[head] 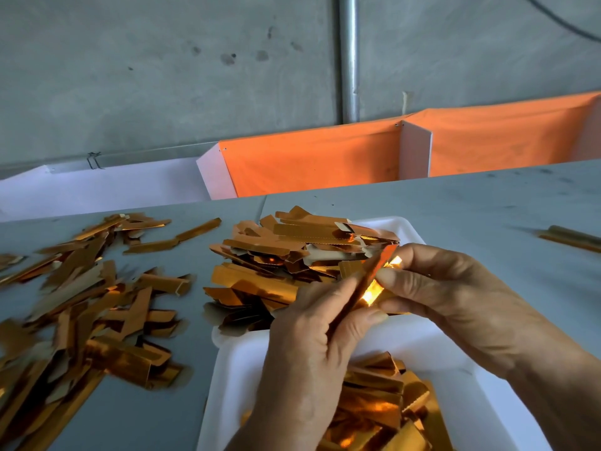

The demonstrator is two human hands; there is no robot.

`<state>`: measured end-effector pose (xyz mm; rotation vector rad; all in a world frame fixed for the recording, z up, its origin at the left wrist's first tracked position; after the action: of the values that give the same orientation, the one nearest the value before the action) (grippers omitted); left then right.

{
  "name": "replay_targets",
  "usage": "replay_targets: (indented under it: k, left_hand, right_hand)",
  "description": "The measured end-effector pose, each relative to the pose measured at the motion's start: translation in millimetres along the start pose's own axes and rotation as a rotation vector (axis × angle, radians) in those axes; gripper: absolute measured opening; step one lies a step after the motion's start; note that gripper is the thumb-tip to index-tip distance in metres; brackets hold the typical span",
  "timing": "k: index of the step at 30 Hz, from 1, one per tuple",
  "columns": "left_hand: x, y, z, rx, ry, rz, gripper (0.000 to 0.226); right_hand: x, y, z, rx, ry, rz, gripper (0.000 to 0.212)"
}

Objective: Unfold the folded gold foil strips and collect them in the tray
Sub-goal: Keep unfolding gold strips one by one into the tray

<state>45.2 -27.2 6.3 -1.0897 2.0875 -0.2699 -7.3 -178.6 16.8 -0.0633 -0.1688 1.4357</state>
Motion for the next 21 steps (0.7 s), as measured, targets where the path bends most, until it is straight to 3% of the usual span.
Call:
replay_targets:
  k: [4, 8, 13, 15, 17, 21]
  left_hand:
    - [-0.8, -1.7, -0.4, 0.046, -0.031, 0.018, 0.042]
    - [0.3, -1.6, 1.7, 0.047, 0.043, 0.070, 0.044]
    - [-1.0, -0.5, 7.0, -0.123, 0.166, 0.187, 0.041]
    - [-0.5, -0.3, 7.2, -0.133, 0.036, 0.195, 0.047]
    - [-0.7, -2.4, 3.8, -0.083, -0.252, 0.156, 0.059]
    - [2.1, -5.6, -10.5, 0.130, -0.622, -0.026, 0.048]
  right_hand:
    - [1.1, 0.0, -0.4, -0.006, -0.033, 0.015, 0.018]
    - [-0.5, 1.5, 2.4, 0.016, -0.035, 0.056, 0.026]
    - [1.2, 2.3, 1.6, 0.067, 0.019, -0.019, 0.024]
    - [2.9, 0.8, -1.4, 0.102, 0.046, -0.076, 0.020]
    - [4.8, -1.9, -7.0, 0.137, 0.088, -0.151, 0.017]
    - [7.9, -3.0, -16.1, 0.157, -0.014, -0.273, 0.018]
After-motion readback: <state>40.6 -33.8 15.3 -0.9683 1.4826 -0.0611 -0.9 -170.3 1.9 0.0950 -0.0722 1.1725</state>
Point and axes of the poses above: each hand's wrist, its own y-axis away from the middle knuckle, its own x-axis out of the palm, z = x × y, the point moved 3 cm from there along -y, towards the middle knuckle, and after that the axes turned 6 degrees about z, right-handed, at the moved point
